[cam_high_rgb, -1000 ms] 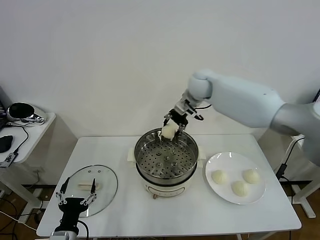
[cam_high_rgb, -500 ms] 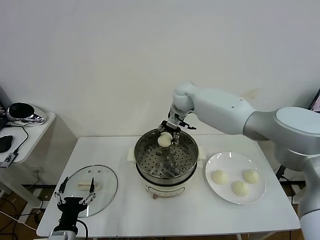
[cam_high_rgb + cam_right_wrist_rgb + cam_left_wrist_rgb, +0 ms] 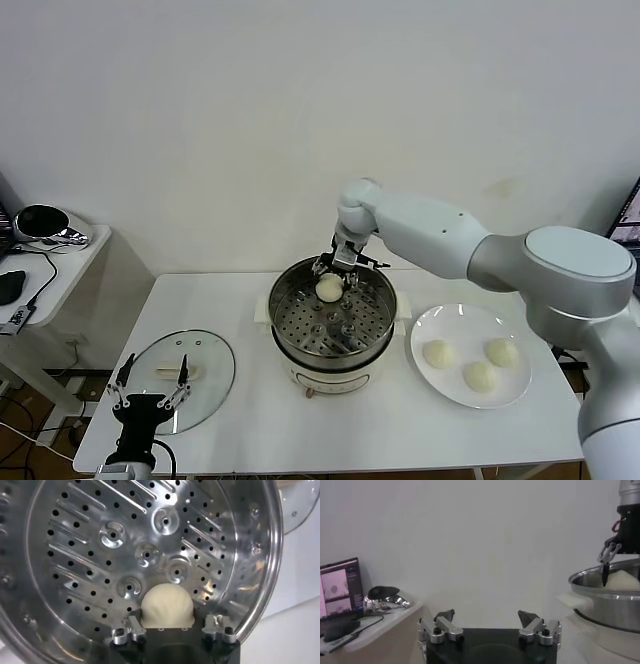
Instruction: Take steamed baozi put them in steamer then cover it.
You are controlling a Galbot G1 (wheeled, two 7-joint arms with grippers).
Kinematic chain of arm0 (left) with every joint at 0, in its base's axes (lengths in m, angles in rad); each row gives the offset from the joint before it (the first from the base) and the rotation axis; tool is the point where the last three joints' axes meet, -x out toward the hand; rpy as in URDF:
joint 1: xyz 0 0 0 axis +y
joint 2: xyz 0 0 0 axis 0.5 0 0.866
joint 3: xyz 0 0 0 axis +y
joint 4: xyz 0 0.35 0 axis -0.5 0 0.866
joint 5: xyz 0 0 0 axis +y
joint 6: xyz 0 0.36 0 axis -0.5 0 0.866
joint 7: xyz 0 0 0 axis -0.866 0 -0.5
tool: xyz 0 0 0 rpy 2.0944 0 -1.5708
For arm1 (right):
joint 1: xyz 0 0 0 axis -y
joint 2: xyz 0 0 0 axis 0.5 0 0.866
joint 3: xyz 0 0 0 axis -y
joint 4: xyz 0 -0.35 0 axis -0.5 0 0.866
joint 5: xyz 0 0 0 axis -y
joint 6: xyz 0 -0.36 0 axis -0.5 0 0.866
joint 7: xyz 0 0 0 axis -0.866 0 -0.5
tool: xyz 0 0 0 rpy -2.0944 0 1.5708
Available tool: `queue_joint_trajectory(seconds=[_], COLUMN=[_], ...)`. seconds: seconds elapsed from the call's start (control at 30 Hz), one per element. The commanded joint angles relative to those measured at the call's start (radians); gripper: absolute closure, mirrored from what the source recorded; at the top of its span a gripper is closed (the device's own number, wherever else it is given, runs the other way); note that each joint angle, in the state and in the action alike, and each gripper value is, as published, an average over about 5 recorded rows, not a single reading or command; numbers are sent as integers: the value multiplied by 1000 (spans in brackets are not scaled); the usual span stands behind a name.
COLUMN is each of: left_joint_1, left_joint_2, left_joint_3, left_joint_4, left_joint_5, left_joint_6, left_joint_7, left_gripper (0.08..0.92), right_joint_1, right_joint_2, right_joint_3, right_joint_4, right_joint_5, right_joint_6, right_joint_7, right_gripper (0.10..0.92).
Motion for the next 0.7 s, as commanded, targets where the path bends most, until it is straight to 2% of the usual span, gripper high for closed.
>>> queue_joint_trajectory(seconds=[0.03,0.13,0.3,0.37,0.6,0.7], left_joint_1=[1,5,11,11,10,7], left_joint_2=[0,1,8,13,29,36], left_joint_3=[0,-2,-7,-8,-26,-35], left_joint_4=[-7,-24,-42,-44,-57,-71], left_joint_5=[0,0,0,-1,10,10], left_joint_6=[2,7,12,12,1,1], left_joint_7=[1,2,4,5,0,-1], left_gripper=[177,177,177,177,177,177], right_joint_1=[46,141,315,372,517,539], right_joint_2=[-20,-86,-283,-371,-670,-794], right_joint_3=[-7,-42,-118,-142,-246,-290], right_joint_4=[54,173,410,492,743,826], right_joint_5=[57,202,411,468,557,574], right_joint_6=[-21,-150,-523,-623,-985,-1083], right_joint_7=[9,-45,-149,-167,-107,-66], right_gripper=[208,203,203,203,203,203])
